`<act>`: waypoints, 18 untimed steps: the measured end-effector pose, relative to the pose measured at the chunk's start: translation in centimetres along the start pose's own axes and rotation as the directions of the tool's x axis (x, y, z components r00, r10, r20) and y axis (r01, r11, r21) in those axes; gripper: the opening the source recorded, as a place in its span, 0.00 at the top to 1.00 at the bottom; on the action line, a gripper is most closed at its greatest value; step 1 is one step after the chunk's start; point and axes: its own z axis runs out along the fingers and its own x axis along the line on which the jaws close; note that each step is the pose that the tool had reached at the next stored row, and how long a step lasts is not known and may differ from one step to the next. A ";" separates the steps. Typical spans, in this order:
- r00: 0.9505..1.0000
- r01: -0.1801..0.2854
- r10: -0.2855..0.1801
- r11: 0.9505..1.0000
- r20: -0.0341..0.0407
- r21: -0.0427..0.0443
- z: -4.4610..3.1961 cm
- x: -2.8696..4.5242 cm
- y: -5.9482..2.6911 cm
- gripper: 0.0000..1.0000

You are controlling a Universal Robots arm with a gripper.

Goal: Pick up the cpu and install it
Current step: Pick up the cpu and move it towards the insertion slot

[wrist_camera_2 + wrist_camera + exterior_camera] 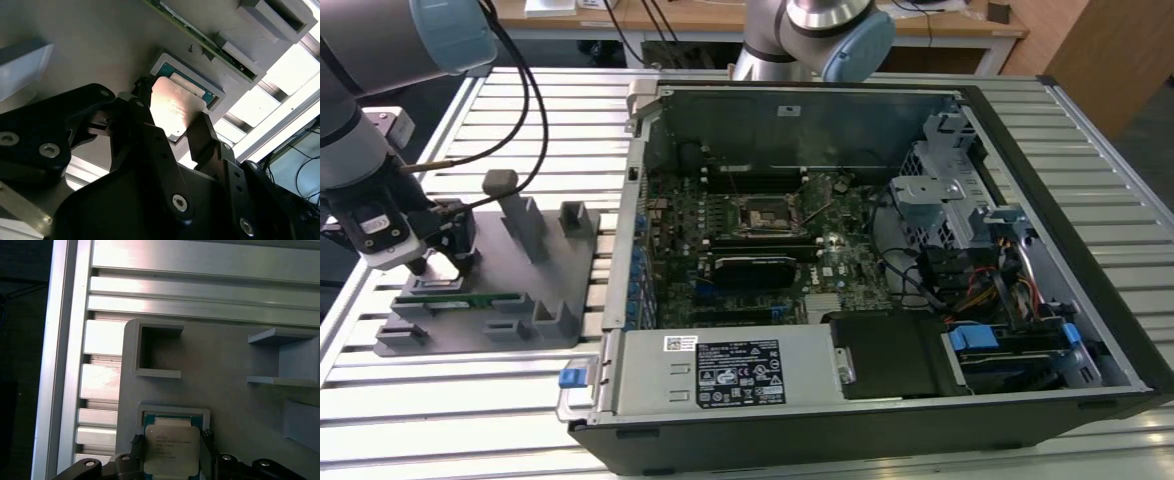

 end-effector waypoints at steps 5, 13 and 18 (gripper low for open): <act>1.000 0.000 0.000 1.000 0.000 0.000 -0.01 0.00 0.00 0.47; 1.000 0.000 0.000 1.000 0.000 0.000 -0.06 0.01 0.00 0.40; 1.000 0.000 0.000 1.000 0.000 0.001 -0.08 0.02 0.00 0.47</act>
